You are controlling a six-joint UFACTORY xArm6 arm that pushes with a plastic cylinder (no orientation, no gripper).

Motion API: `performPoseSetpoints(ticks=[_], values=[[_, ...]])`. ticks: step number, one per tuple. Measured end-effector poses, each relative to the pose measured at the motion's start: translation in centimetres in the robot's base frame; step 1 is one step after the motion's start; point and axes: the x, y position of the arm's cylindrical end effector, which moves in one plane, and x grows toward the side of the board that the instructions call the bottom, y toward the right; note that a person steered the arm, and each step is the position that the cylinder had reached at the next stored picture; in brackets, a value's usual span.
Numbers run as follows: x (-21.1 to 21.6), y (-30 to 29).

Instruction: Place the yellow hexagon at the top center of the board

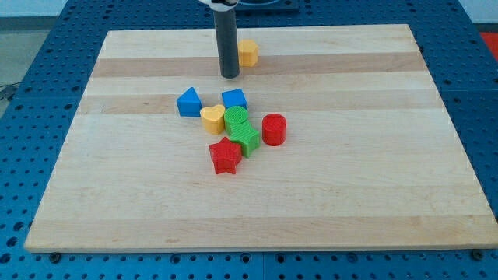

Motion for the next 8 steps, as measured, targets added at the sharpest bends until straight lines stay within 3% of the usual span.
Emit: performPoseSetpoints(ticks=[6, 7, 8], values=[[-4.0, 2.2], [-0.8, -4.5], [-0.7, -4.9]])
